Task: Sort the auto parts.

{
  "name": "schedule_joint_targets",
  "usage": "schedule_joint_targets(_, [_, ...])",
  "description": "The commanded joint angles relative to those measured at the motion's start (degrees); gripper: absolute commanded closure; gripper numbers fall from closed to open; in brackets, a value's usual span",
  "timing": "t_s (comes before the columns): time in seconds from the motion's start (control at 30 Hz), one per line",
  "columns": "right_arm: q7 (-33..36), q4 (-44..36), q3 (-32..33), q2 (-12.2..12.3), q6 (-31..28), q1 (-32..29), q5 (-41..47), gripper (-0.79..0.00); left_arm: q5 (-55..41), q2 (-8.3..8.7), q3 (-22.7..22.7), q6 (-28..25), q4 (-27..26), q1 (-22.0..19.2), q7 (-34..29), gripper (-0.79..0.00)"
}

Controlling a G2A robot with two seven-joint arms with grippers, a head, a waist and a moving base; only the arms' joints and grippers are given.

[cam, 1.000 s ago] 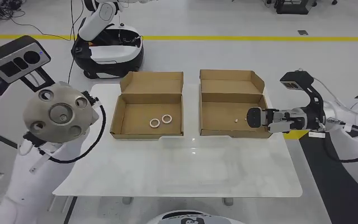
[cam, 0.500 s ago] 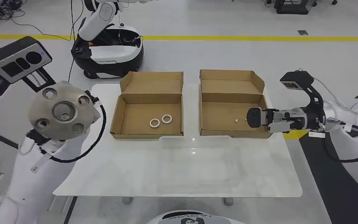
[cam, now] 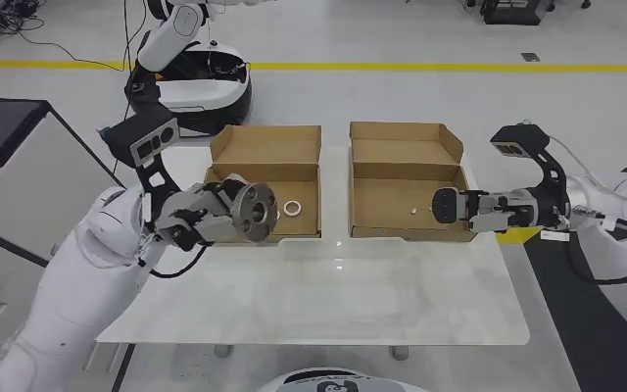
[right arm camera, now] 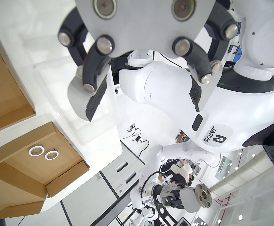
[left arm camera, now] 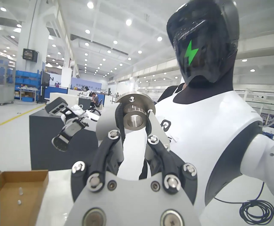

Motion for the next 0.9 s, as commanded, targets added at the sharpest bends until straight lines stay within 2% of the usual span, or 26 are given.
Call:
schedule_joint_targets(0.0, [0.0, 0.0, 0.0, 0.0, 0.0, 0.0, 0.0, -0.785, 0.43, 0.95, 0.67, 0.0, 0.29, -0.4, 0.0, 0.0])
schedule_joint_targets(0.1, [0.0, 0.0, 0.0, 0.0, 0.0, 0.0, 0.0, -0.785, -0.6, 2.04, 1.05, 0.0, -0.37, -1.0, 0.01, 0.0])
schedule_joint_targets(0.23, [0.0, 0.0, 0.0, 0.0, 0.0, 0.0, 0.0, -0.785, -4.73, 2.63, 0.6, 0.0, -1.89, -1.19, 0.01, 0.0])
schedule_joint_targets(0.4, [0.0, 0.0, 0.0, 0.0, 0.0, 0.0, 0.0, -0.785, -13.33, 1.11, -2.59, 0.0, -4.81, -0.86, 0.0, 0.0])
schedule_joint_targets(0.67, [0.0, 0.0, 0.0, 0.0, 0.0, 0.0, 0.0, -0.785, -13.86, -1.95, -4.99, 0.0, -6.75, 0.34, -0.01, 0.0])
schedule_joint_targets(0.87, [0.0, 0.0, 0.0, 0.0, 0.0, 0.0, 0.0, -0.785, -12.64, -2.57, -4.91, 0.0, -7.01, 0.42, -0.01, 0.0])
